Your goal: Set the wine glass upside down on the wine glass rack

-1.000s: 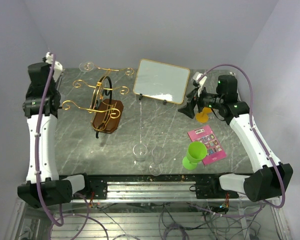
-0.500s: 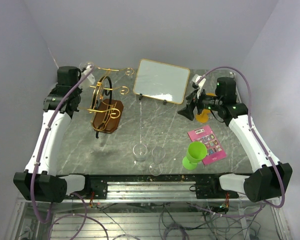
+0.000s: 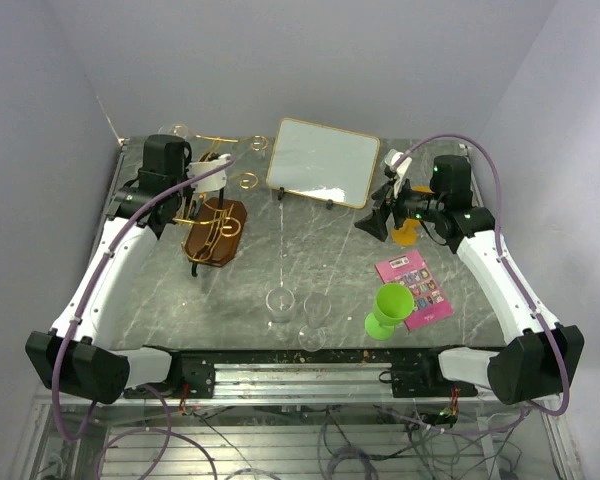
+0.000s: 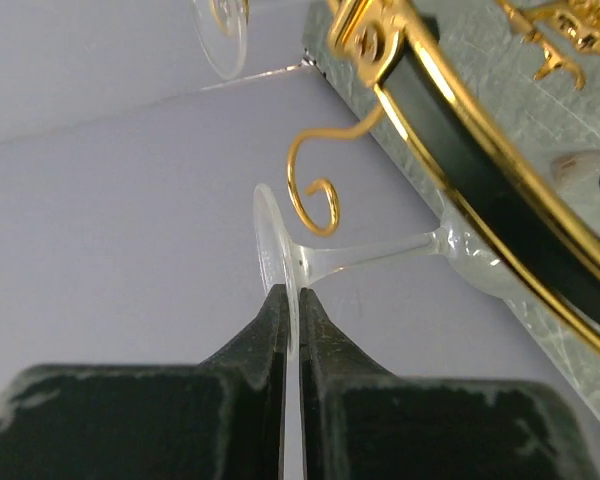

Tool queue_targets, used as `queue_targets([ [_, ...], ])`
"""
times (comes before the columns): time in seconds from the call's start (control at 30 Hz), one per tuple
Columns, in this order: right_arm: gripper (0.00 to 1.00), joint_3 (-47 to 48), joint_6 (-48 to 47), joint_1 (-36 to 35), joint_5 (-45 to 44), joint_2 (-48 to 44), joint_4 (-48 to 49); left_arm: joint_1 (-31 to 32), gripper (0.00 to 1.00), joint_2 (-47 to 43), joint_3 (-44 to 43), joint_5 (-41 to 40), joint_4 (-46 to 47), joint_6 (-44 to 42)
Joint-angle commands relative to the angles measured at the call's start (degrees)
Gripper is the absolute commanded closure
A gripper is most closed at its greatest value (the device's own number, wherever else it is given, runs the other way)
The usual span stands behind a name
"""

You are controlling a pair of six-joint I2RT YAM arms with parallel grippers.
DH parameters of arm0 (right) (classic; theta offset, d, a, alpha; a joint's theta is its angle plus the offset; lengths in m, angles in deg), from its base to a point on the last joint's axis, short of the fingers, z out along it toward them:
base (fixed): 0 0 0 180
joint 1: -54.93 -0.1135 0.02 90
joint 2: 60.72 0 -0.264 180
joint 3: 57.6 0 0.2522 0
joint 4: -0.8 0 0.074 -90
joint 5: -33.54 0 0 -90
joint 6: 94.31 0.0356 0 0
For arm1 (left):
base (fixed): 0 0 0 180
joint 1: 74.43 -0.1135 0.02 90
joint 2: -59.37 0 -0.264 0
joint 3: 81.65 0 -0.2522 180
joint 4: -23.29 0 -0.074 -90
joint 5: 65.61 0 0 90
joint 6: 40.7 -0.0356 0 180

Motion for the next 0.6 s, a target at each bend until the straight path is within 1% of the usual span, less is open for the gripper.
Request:
queue_targets([
  [0.0, 0.12, -0.81, 0.32, 0.0, 0.53, -1.11, 1.66, 1.54, 0.93, 1.48, -3.71, 0.84, 4.9, -6.76],
  [0.27, 0.12, -1.07, 0.25, -0.03, 0.34, -0.9, 1.88, 1.71, 0.93, 3.01, -3.5, 1.42, 8.23, -12.44],
  [0.43, 0.11, -1.25, 0.24, 0.03, 0.08, -0.85, 2.1, 1.76, 0.93, 3.87, -2.55, 0.68, 10.53, -14.12],
  [0.57, 0.11, -1.34, 0.25, 0.04, 0.05, -0.71, 2.29, 1.76, 0.93, 4.98, -2.29, 0.47, 14.12, -13.38],
])
